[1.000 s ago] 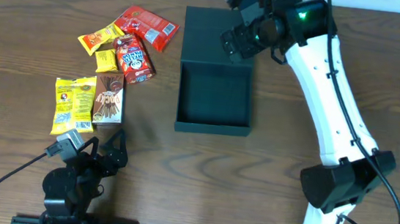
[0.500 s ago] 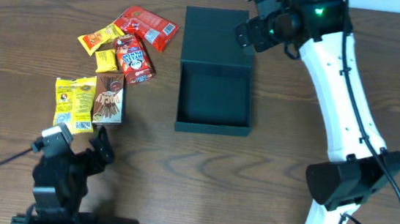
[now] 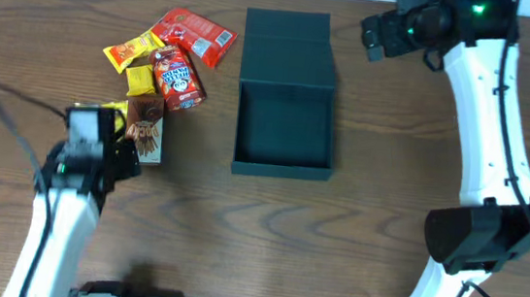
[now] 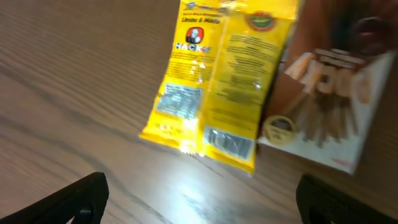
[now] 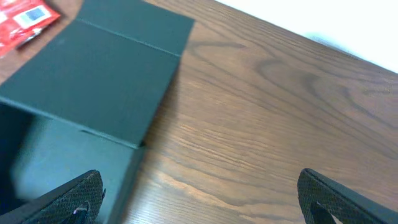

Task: Pack container
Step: 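Reach the left gripper to the brown Pocky box, then grasp the Pocky box with the left gripper and lift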

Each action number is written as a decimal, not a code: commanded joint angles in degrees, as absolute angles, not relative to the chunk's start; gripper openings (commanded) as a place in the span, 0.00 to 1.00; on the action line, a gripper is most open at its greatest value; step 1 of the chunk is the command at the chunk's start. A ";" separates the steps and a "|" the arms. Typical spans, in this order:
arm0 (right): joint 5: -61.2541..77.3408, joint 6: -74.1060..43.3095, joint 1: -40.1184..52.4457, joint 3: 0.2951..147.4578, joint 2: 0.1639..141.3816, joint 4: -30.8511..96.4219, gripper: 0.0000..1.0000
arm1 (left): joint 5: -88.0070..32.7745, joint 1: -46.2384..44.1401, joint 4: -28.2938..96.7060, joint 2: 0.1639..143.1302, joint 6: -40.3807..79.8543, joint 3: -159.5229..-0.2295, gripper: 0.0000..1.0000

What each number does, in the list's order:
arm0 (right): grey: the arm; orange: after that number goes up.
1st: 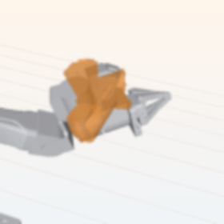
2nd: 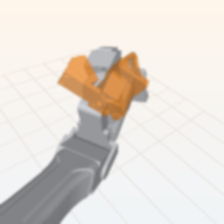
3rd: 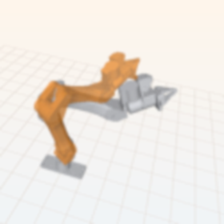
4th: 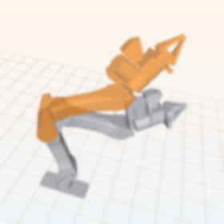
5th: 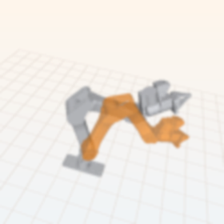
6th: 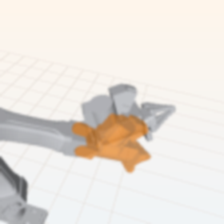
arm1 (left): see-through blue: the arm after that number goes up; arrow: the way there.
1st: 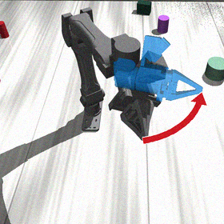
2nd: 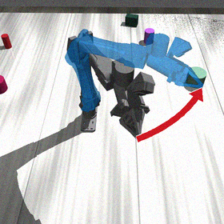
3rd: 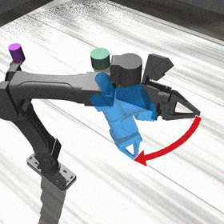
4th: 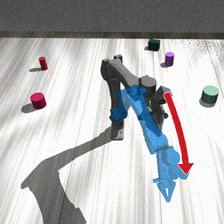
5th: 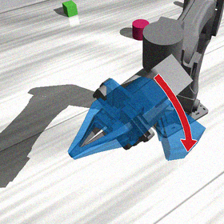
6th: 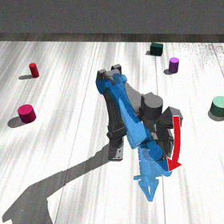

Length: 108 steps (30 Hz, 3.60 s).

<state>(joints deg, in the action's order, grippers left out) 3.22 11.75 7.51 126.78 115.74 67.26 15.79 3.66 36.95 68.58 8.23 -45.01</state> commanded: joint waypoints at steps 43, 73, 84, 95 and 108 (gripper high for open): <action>14.22 12.45 -1.52 127.39 114.54 66.78 0.99 | -1.39 -0.89 9.06 99.61 9.50 -52.90 0.93; 14.22 12.45 -1.43 127.39 114.54 67.05 0.99 | 6.02 -1.43 25.61 99.96 23.00 -59.37 0.95; 14.46 11.57 -1.41 127.39 114.54 67.05 0.99 | 5.78 1.17 24.12 100.03 21.56 -57.98 0.95; 15.31 11.18 -1.41 127.39 114.54 67.05 0.99 | 1.08 1.37 20.82 100.75 16.69 -57.10 0.95; 15.49 11.18 -1.41 127.39 114.54 67.02 0.99 | -0.05 1.37 20.69 104.25 16.67 -57.10 0.94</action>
